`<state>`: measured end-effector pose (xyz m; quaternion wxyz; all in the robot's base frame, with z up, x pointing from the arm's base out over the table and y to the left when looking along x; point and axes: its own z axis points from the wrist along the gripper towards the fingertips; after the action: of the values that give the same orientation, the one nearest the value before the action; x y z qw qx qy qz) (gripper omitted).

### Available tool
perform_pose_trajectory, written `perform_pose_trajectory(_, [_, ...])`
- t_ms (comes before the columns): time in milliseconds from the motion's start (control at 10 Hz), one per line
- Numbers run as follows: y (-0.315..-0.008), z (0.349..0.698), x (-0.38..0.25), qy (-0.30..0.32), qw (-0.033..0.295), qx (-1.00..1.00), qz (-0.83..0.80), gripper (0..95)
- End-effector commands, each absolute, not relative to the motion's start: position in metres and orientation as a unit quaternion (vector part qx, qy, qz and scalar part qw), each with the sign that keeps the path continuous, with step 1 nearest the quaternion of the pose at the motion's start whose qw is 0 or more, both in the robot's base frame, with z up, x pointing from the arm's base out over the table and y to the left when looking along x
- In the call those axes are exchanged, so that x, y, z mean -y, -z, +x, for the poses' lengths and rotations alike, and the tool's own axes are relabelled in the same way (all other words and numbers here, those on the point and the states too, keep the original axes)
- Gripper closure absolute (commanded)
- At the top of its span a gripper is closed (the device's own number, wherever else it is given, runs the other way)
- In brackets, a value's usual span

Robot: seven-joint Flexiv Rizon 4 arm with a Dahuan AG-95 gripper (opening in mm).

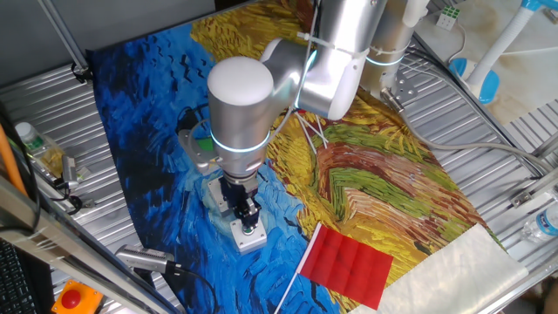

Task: Press three buttons from left to right in sequence

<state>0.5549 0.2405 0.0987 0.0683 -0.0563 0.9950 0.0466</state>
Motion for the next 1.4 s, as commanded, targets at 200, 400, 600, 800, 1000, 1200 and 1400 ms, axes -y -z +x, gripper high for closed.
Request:
perform_pose_trajectory(200, [-0.095, 0.554, -0.240, -0.045, 0.068, -0.995, -0.058, 38.0])
perform_pose_trajectory(400, [-0.091, 0.553, -0.239, -0.045, 0.069, -0.995, -0.058, 38.0])
perform_pose_trajectory(600, [-0.089, 0.553, -0.238, -0.046, 0.069, -0.995, -0.059, 38.0])
perform_pose_trajectory(800, [-0.088, 0.553, -0.237, -0.046, 0.069, -0.995, -0.059, 38.0])
perform_pose_trajectory(1000, [-0.086, 0.553, -0.237, -0.046, 0.069, -0.995, -0.059, 38.0])
perform_pose_trajectory(1200, [-0.083, 0.552, -0.237, -0.047, 0.069, -0.995, -0.059, 38.0])
perform_pose_trajectory(1400, [-0.082, 0.552, -0.237, -0.047, 0.069, -0.995, -0.059, 38.0])
